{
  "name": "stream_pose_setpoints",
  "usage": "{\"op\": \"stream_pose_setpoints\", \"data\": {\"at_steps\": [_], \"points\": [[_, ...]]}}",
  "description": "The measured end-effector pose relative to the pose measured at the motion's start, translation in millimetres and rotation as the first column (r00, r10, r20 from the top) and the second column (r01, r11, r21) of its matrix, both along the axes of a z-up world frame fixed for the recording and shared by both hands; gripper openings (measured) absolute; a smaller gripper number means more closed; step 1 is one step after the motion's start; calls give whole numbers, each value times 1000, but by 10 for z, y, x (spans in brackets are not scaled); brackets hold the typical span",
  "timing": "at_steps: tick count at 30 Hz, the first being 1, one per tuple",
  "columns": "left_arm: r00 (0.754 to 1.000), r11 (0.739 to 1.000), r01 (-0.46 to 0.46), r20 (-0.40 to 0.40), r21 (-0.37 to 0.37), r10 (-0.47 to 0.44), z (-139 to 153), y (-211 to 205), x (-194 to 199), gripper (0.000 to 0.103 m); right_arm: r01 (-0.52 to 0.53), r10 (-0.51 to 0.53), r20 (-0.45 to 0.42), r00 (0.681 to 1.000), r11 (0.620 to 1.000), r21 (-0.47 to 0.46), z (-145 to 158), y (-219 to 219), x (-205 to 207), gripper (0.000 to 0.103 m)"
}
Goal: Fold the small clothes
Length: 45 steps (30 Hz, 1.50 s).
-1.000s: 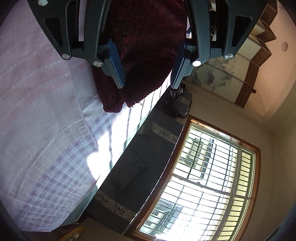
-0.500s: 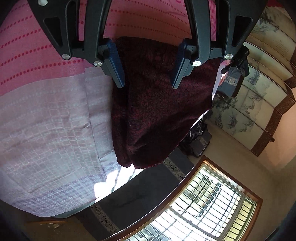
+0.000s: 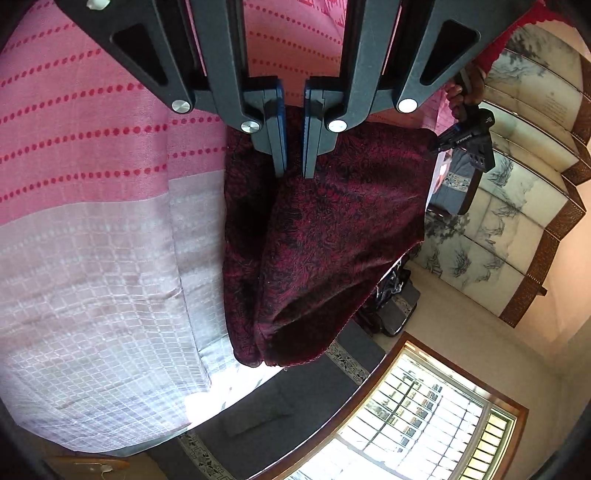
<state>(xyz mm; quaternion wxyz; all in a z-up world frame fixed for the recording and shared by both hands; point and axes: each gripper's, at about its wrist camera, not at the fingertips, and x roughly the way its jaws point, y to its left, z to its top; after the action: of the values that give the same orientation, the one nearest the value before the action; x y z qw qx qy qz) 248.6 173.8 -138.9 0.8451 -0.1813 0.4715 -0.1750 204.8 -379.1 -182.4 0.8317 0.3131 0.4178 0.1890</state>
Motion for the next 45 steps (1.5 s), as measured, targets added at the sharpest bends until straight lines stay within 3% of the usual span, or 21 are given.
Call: {"op": "stream_pose_setpoints", "data": {"at_steps": [4, 10, 13, 15, 18, 21, 24, 29, 32, 36, 40, 45], "points": [[1000, 999, 17, 12, 42, -17, -19, -22, -69, 10, -18, 16, -36, 999, 999, -42, -123, 6, 0, 8], [1000, 1000, -5, 10, 15, 5, -35, 50, -115, 12, 37, -37, -35, 999, 999, -9, -133, -33, 44, 13], [999, 999, -46, 2, 18, 46, 72, 124, -152, 28, 111, -110, 40, 993, 993, -40, 89, -66, 6, 15], [996, 997, -73, 60, 20, 72, 220, 157, -199, 34, 138, -130, 115, 985, 988, -66, 296, -27, -13, 15], [987, 999, -52, 155, 6, 51, 468, 96, -189, 34, 93, -75, 187, 979, 992, -87, 542, 171, 82, 16], [978, 1000, -10, 206, 6, 9, 624, -109, -1, 34, 43, -7, 197, 980, 983, -178, 659, 483, 339, 17], [972, 999, 33, 233, -7, -31, 686, -369, 327, 34, 29, 6, 195, 981, 984, -176, 663, 646, 653, 17], [974, 999, 16, 225, -35, -7, 557, -597, 944, 34, 85, -67, 165, 984, 990, -108, 560, 607, 1109, 23], [985, 993, -80, 143, -86, 92, 340, -448, 1274, 34, 130, -118, 124, 985, 987, -95, 439, 538, 1333, 26], [982, 974, -176, 41, -145, 184, -18, -179, 1380, 34, 156, -151, 45, 988, 979, -130, 199, 501, 1468, 28], [983, 984, -150, 91, -99, 159, -113, -200, 1322, 27, 145, -143, 21, 989, 975, -166, 41, 538, 1487, 28], [978, 989, -150, 148, 2, 148, 47, -330, 1225, 27, 179, -170, 66, 983, 968, -177, 221, 571, 1392, 31]]}}
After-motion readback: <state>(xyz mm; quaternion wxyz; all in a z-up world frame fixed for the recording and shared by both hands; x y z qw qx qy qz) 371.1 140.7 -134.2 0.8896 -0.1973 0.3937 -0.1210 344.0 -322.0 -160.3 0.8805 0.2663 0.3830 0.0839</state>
